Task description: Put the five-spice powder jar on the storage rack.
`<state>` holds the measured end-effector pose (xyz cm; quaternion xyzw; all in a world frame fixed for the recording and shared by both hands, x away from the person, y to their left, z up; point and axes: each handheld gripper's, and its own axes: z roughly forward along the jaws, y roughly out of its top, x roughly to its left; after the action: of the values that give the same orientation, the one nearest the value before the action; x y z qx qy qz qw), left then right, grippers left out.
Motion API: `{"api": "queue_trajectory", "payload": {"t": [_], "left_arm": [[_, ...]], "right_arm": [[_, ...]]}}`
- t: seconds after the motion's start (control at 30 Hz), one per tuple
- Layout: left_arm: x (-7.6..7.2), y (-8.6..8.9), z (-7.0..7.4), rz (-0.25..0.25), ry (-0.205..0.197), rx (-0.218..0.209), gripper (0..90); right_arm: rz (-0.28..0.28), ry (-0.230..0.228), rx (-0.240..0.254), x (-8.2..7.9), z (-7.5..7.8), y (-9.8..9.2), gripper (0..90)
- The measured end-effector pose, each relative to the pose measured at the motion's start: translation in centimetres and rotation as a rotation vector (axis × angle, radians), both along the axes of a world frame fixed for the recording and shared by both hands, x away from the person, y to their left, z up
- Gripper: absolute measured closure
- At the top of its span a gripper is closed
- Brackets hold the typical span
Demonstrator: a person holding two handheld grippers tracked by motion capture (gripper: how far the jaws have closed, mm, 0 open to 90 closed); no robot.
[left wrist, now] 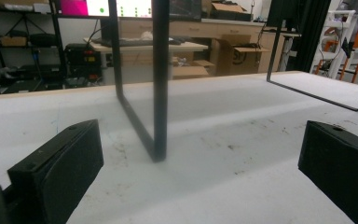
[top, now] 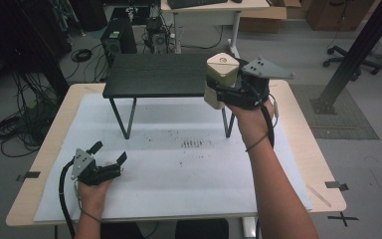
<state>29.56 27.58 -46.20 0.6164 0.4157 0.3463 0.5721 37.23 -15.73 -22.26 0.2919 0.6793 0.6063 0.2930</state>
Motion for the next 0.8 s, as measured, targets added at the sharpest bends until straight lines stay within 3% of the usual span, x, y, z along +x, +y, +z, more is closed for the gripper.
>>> {"api": "queue_trajectory", "payload": {"t": [0.8], "left_arm": [[0.0, 0.0, 0.0, -0.003, -0.001, -0.003, 0.2]], "right_arm": [[-0.018, 0.021, 0.008, 3.9, 0.2, 1.2, 30.0]]}}
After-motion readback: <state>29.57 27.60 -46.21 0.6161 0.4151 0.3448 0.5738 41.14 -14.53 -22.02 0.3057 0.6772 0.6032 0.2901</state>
